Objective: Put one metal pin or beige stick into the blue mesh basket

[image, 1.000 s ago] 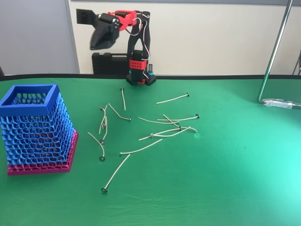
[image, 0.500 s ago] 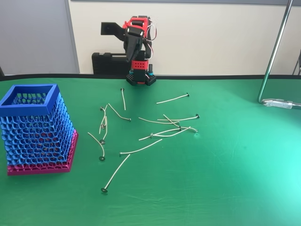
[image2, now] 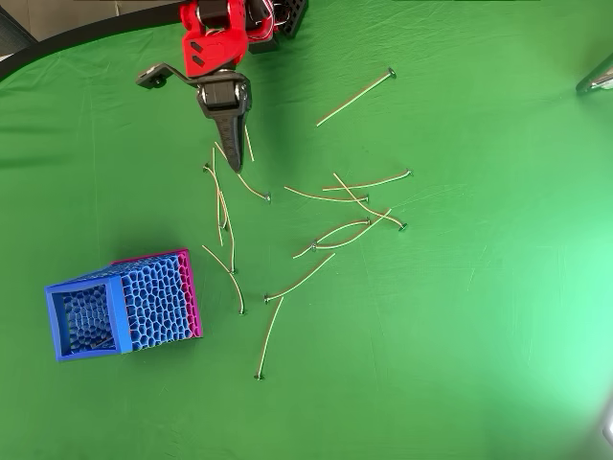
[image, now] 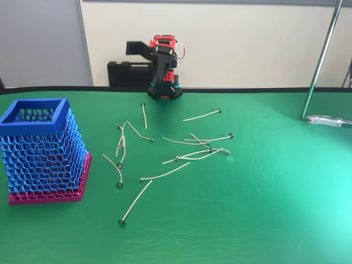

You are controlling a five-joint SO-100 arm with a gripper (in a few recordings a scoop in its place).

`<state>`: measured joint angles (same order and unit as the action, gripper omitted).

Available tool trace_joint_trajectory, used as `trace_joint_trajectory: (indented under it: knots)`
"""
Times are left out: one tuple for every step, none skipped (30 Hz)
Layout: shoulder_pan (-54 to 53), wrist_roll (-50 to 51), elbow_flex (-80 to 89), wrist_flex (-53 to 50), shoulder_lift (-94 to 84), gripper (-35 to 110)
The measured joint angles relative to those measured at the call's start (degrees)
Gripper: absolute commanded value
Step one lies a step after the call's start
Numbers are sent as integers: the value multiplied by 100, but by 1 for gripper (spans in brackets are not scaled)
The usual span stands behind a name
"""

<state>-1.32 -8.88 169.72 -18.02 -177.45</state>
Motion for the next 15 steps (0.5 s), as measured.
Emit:
trace_joint_trajectory:
  knots:
    - [9, 0, 132, 0, -97, 0]
    - [18, 0, 202, 0, -211, 0]
    - [18, 0, 325, 0, -387, 0]
    - [18, 0, 510, -18, -562, 0]
    - [18, 0, 624, -123, -659, 0]
    - [9, 0, 642, -255, -747, 0]
    - [44, 0, 659, -387, -835, 0]
    - [79, 0, 668, -510, -940, 0]
    - [88, 0, 668, -580, -984, 0]
    - [88, 0, 668, -659, -1028, 0]
    - [79, 0, 668, -809, -1099, 0]
    - [70, 0, 668, -905, -1143, 0]
    - [70, 0, 668, -993, -1178, 0]
    - [70, 0, 668, -1081, -1204, 0]
    - [70, 0, 668, -1134, -1213, 0]
